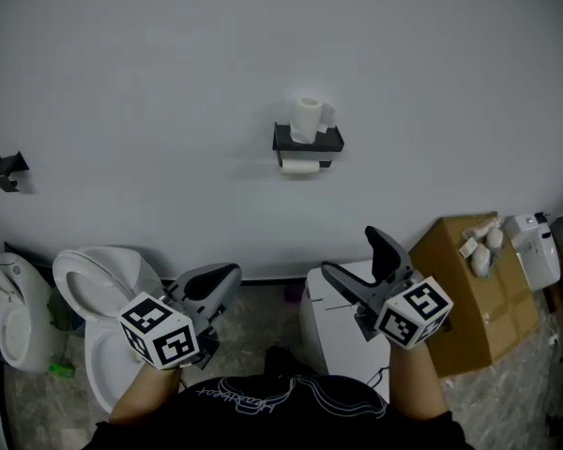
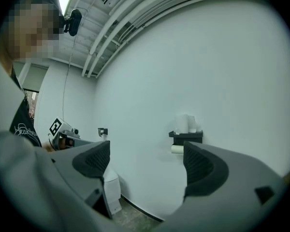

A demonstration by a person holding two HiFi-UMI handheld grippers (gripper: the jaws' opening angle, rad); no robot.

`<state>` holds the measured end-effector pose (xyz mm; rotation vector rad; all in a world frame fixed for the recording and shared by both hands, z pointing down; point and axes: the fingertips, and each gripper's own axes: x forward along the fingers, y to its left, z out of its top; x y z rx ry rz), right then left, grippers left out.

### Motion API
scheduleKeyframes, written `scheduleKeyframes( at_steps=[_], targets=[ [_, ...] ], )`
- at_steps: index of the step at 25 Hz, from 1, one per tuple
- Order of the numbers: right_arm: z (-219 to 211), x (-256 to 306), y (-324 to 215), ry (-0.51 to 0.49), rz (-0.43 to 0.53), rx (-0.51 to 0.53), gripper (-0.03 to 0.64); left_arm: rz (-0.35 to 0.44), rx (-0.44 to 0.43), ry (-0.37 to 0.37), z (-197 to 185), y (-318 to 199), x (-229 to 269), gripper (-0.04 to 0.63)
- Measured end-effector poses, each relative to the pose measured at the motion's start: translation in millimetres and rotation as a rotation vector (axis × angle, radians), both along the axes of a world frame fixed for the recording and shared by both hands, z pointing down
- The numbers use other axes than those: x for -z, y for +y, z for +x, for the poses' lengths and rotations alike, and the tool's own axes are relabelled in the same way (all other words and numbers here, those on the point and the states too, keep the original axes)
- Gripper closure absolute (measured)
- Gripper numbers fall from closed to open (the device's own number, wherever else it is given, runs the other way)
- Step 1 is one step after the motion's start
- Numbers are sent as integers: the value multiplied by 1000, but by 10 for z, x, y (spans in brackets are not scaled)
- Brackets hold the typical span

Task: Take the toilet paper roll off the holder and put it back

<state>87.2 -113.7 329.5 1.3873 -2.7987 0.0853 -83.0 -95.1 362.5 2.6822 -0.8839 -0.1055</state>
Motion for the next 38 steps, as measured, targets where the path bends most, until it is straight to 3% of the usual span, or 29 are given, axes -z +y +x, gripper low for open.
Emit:
scheduleKeyframes(
  at_steps=[14, 27, 38],
  targets=[
    [-69, 53, -1170, 50, 26, 10, 155, -32, 62, -30, -50, -787, -66, 589],
    [-85, 333, -2303, 84, 64, 5, 158, -44, 138, 7, -207, -1547, -13, 589],
    [-124, 395, -2924, 113, 45, -16, 169, -27, 180, 8, -280, -2049, 72, 589]
  ],
)
